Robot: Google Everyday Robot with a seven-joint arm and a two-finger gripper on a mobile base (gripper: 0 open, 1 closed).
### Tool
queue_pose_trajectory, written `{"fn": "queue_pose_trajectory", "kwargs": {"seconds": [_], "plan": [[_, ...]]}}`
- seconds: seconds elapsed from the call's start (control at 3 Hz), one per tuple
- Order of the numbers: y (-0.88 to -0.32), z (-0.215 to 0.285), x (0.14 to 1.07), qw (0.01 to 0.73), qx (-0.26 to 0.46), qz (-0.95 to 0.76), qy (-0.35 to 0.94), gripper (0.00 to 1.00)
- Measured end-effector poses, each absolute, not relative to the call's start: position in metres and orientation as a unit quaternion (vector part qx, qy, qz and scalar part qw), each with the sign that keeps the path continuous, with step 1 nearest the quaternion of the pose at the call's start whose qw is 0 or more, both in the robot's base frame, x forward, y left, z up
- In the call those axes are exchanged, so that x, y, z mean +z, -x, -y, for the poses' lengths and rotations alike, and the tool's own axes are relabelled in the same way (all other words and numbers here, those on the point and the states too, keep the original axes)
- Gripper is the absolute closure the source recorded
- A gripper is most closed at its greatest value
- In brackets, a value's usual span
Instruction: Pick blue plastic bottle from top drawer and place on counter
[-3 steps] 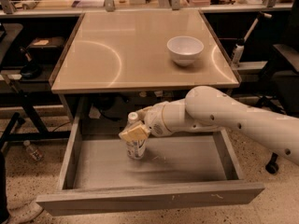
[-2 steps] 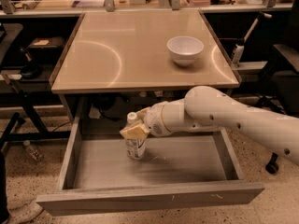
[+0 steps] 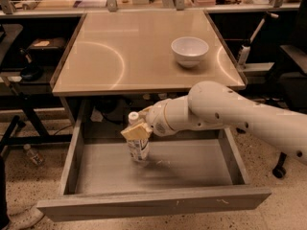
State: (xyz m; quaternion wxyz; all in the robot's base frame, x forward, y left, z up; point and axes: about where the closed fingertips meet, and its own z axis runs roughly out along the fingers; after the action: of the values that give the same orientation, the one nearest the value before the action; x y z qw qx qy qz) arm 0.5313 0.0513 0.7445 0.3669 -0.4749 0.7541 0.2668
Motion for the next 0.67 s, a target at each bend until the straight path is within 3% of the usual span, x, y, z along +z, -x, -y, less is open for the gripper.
{"fn": "queue_pose_trajectory", "kwargs": {"seconds": [0.67], "plan": [[-0.525, -0.069, 0.838, 0.357, 0.232, -0.761, 0.49, 1.0]]}}
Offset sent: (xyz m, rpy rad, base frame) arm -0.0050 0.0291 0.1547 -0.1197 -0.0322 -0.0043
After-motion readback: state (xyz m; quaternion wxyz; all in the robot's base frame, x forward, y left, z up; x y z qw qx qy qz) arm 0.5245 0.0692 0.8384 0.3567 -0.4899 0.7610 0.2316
